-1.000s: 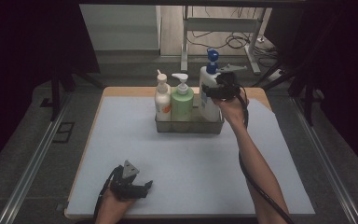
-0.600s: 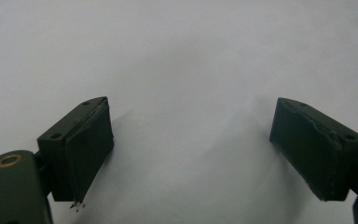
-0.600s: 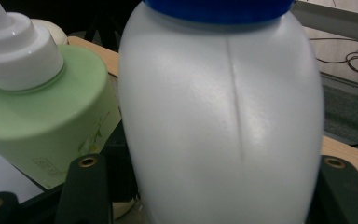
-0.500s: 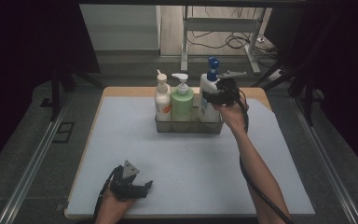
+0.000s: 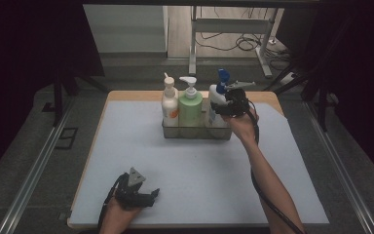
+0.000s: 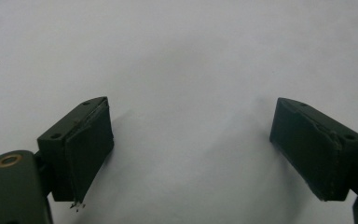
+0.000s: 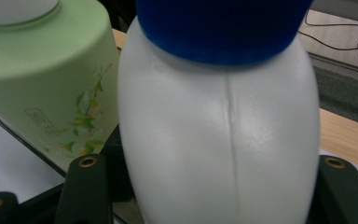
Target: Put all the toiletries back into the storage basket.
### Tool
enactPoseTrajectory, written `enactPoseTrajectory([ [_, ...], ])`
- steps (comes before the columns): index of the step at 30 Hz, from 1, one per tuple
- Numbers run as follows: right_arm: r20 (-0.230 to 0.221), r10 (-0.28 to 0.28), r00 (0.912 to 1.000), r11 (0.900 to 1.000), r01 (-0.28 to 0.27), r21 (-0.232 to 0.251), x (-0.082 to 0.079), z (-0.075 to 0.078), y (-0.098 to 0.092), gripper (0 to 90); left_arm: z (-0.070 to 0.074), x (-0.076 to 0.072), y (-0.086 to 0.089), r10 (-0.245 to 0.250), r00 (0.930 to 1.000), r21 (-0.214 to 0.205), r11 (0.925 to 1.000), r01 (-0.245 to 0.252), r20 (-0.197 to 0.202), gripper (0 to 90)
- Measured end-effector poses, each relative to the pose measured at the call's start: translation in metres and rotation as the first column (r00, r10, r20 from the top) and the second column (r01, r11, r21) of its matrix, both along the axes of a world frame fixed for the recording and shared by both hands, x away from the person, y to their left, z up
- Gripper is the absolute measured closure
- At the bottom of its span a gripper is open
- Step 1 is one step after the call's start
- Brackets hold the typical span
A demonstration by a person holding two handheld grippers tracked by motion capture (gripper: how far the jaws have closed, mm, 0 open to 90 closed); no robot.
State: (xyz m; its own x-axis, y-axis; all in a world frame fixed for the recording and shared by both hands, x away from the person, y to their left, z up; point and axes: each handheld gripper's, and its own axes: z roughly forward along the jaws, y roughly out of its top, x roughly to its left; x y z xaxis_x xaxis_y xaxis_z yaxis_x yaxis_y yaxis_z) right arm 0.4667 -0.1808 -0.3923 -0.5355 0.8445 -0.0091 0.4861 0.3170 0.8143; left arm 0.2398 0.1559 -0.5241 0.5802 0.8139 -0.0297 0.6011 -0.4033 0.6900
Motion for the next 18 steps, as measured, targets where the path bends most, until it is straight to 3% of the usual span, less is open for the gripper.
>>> enactPoseTrajectory([
  [18,-0.002,0.004,1.0000,1.0000,-0.004,0.002,-0.0041,-0.0027,-0.0008,39.0,0.0000,0.0000,-0.0001,0.000,1.0000,0.000,1.0000,0.000,0.000,12.8],
])
